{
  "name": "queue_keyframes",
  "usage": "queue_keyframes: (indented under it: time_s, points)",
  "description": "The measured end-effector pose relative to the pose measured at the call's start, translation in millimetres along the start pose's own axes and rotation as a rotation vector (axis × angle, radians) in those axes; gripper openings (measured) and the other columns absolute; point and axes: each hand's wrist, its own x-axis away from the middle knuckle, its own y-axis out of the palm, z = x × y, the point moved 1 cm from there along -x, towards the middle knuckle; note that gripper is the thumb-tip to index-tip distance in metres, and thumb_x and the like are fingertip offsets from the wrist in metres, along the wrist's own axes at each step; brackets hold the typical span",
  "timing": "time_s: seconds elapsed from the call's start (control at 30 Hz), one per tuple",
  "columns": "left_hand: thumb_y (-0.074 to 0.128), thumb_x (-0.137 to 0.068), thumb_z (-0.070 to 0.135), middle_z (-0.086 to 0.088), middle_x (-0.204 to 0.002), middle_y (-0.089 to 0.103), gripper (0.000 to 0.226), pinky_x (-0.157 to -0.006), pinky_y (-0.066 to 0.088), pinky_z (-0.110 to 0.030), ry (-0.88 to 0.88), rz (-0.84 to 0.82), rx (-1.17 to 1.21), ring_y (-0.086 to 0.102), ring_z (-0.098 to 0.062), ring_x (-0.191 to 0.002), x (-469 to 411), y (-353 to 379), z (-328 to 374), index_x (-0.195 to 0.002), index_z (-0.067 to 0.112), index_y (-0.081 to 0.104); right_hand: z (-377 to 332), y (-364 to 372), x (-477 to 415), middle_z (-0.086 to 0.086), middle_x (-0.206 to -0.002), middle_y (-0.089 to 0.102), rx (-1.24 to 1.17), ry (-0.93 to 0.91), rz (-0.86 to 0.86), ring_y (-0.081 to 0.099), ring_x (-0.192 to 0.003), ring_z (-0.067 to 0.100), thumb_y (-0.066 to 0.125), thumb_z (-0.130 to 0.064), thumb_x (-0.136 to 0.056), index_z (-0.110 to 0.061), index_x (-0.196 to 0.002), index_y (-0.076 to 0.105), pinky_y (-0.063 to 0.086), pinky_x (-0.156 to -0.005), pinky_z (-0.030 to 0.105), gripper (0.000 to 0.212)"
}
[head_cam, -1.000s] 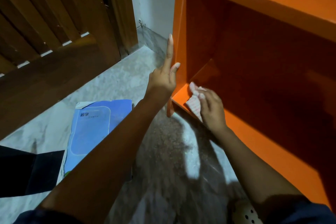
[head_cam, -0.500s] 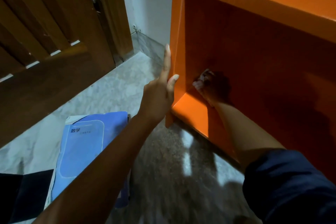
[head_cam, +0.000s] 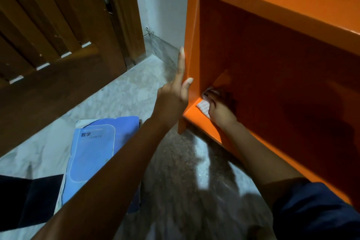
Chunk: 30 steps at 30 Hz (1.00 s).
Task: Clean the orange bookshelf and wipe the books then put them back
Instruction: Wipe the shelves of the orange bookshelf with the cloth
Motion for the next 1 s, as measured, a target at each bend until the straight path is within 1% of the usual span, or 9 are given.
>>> queue_keyframes:
  time_s: [0.13,0.2,0.33,0.43,0.53,0.6,0.7,0.83,1.0]
  points:
    - [0.031,-0.099,0.042,-0.017,-0.084,0.067,0.054,-0.069,0.055,-0.044,0.035,0.014,0.01,0.063,-0.03,-0.064,2,0,1,-0.138,0.038,-0.006,-13,0,20,-0.002,-0.134,0.053,-0.081,-0.025,-0.014,0.051,-0.119,0.026,0.039,-0.028,-0.096,-0.033,-0.122,0.057,0.043,-0.093,0.035,0.032]
    - [0.021,-0.094,0.052,-0.018,-0.088,0.067,0.052,-0.069,0.056,-0.045,0.055,0.012,0.006,0.063,-0.031,-0.065,2,0,-1,-0.136,0.043,-0.01,-20,2,30,0.002,-0.131,0.052,0.043,-0.047,0.031,0.05,-0.114,0.029,0.043,-0.024,-0.095,-0.032,-0.122,0.058,0.039,-0.084,0.036,0.031]
    - [0.026,-0.096,0.051,-0.021,-0.092,0.067,0.054,-0.072,0.056,-0.046,0.022,-0.038,0.031,0.065,-0.032,-0.07,3,1,-5,-0.133,0.05,-0.013,-33,5,47,0.004,-0.123,0.05,0.148,-0.107,0.029,0.043,-0.108,0.031,0.037,-0.036,-0.093,-0.033,-0.118,0.059,0.03,-0.079,0.037,0.033]
    - [0.027,-0.097,0.043,-0.021,-0.089,0.067,0.056,-0.073,0.055,-0.047,0.006,-0.056,0.036,0.065,-0.031,-0.07,2,0,-4,-0.136,0.046,-0.012,-39,6,60,0.004,-0.121,0.053,0.109,-0.205,-0.004,0.046,-0.105,0.031,0.026,-0.051,-0.077,-0.03,-0.113,0.061,0.032,-0.078,0.037,0.055]
    - [0.029,-0.097,0.039,-0.018,-0.078,0.064,0.056,-0.069,0.054,-0.048,-0.011,-0.065,0.051,0.062,-0.028,-0.063,2,-1,-2,-0.137,0.042,-0.011,-41,11,76,0.004,-0.105,0.06,0.149,-0.425,-0.034,0.053,-0.091,0.033,0.051,-0.038,-0.078,-0.028,-0.106,0.061,0.037,-0.068,0.038,0.031]
    - [0.027,-0.096,0.042,-0.017,-0.07,0.062,0.057,-0.065,0.053,-0.048,-0.014,-0.07,0.06,0.06,-0.027,-0.058,2,-1,-2,-0.137,0.043,-0.012,-39,14,80,-0.002,-0.097,0.059,0.083,-0.522,-0.042,0.053,-0.088,0.031,0.056,-0.033,-0.081,-0.029,-0.102,0.059,0.035,-0.066,0.035,0.021]
    - [0.027,-0.096,0.043,-0.019,-0.076,0.064,0.057,-0.066,0.054,-0.047,-0.013,-0.08,0.073,0.062,-0.027,-0.061,2,-1,-6,-0.137,0.045,-0.013,-32,7,81,0.008,-0.106,0.058,-0.285,-0.313,0.117,0.049,-0.099,0.028,0.048,-0.039,-0.083,-0.025,-0.104,0.067,0.035,-0.082,0.029,0.031]
    - [0.029,-0.097,0.044,-0.017,-0.096,0.067,0.056,-0.075,0.056,-0.044,-0.008,-0.092,0.131,0.066,-0.026,-0.074,2,0,-10,-0.136,0.052,-0.011,-34,-2,68,0.014,-0.11,0.054,-0.537,-0.114,0.319,0.048,-0.109,0.032,0.045,-0.008,-0.093,-0.013,-0.112,0.067,0.028,-0.092,0.009,0.029]
    - [0.043,-0.098,0.026,-0.009,-0.086,0.067,0.064,-0.077,0.056,-0.038,-0.006,-0.119,0.318,0.065,-0.027,-0.07,-2,-8,-11,-0.141,0.049,0.001,-69,13,60,0.006,-0.115,0.042,-0.75,-0.013,0.263,0.043,-0.117,0.024,0.049,-0.017,-0.09,-0.007,-0.126,0.056,0.033,-0.105,0.031,0.038]
